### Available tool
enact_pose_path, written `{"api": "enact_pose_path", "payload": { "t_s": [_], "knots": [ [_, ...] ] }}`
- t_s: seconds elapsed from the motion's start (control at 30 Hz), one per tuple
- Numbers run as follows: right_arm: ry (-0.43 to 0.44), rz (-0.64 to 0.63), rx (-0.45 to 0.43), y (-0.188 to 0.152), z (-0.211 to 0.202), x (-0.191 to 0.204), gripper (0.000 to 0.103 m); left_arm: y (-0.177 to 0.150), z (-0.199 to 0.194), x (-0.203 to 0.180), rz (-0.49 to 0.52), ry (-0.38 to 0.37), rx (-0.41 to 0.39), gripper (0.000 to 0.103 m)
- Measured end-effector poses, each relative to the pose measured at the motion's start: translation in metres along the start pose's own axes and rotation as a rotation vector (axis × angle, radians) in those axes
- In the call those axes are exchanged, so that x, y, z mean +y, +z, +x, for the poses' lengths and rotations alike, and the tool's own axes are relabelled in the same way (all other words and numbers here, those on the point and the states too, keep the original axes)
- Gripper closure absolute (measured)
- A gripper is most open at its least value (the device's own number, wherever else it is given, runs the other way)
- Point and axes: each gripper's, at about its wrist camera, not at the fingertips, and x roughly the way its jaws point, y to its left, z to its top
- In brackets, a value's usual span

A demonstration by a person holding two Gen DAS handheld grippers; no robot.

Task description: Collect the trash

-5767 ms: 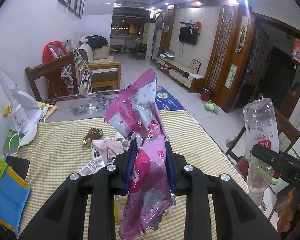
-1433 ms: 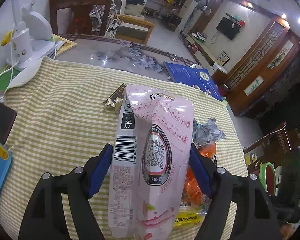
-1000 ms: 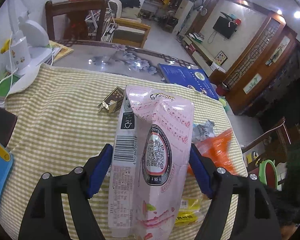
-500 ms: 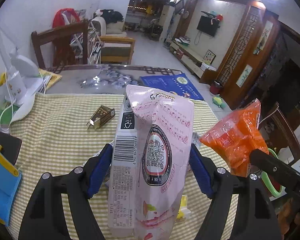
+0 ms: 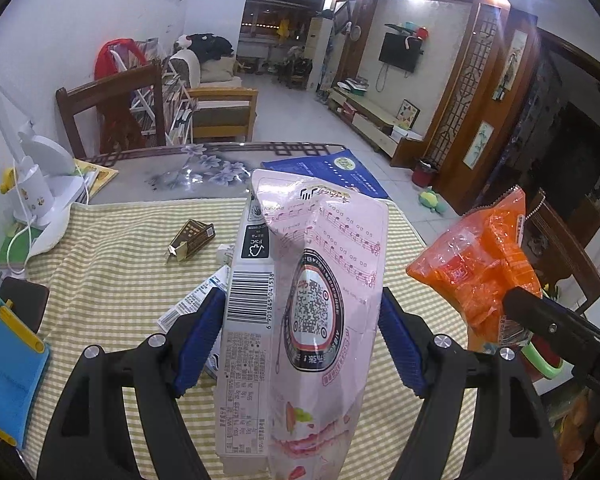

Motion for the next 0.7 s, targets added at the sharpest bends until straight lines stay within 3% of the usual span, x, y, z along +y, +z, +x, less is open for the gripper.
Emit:
{"api": "enact_pose_path", "payload": {
  "t_s": [0.7],
  "knots": [
    [-0.023, 0.053, -0.04, -0.014, -0.035, -0.035, 0.057, -0.01, -0.004, -0.05, 0.079, -0.005, 0.016, 0.03]
  ]
}}
